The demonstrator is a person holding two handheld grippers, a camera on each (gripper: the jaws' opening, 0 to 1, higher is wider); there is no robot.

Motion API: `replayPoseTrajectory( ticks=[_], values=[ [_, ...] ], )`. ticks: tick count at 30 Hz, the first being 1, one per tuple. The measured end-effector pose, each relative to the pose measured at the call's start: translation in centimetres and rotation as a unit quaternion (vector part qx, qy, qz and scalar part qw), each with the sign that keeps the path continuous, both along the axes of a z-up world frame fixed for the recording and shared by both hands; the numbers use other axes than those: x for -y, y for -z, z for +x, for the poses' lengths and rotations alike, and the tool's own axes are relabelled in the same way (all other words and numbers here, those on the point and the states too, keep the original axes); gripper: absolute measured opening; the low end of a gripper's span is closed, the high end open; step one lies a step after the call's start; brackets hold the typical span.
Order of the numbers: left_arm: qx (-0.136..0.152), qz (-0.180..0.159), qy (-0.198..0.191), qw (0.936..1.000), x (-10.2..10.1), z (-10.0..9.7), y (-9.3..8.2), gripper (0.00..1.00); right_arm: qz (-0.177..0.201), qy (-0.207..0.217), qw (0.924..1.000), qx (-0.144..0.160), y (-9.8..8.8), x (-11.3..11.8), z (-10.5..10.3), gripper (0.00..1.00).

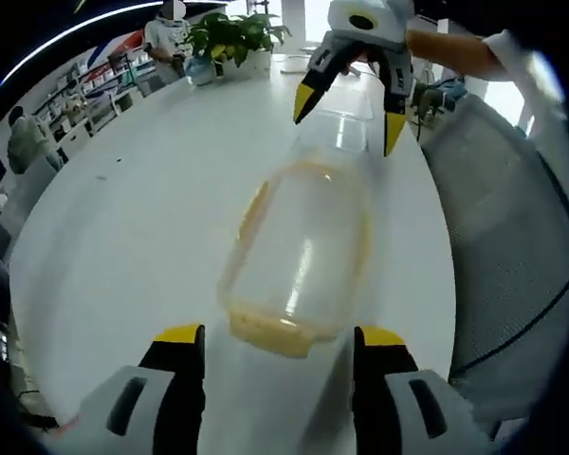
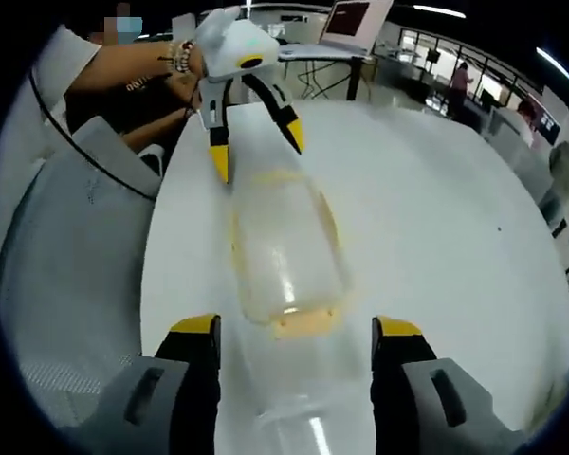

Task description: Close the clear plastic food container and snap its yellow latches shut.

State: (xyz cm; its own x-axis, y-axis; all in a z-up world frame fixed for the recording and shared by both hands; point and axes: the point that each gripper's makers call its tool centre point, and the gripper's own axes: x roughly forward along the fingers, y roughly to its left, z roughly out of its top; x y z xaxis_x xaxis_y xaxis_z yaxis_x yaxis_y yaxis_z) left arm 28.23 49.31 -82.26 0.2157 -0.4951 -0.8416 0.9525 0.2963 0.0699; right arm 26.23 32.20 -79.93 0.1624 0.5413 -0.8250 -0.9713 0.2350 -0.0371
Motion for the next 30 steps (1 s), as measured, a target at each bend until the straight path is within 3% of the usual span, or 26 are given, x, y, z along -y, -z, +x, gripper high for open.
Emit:
replayPoseTrajectory(
  ticks=[7,18,25,30],
  values=[
    [-0.009,0.042,0.031,0.9986,-0.5,0.4,1.1,0.55,-0.014,-0.014,0.9998,-0.008,1.0,-0.3,0.2,0.58],
    [-0.025,0.053,0.044,0.9973,-0.3,0.6,1.8,0.5,-0.035,-0.028,0.9989,-0.015,2.3,-0.3,0.5,0.56],
    [-0.029,0.056,0.051,0.9967,-0.2,0.5,2.0,0.46,-0.053,-0.053,0.997,-0.019,3.2,-0.4,0.3,0.5],
    [-0.028,0.058,0.059,0.9962,-0.1,0.5,1.9,0.43,-0.068,-0.075,0.9949,-0.002,3.6,-0.3,0.8,0.44]
  ],
)
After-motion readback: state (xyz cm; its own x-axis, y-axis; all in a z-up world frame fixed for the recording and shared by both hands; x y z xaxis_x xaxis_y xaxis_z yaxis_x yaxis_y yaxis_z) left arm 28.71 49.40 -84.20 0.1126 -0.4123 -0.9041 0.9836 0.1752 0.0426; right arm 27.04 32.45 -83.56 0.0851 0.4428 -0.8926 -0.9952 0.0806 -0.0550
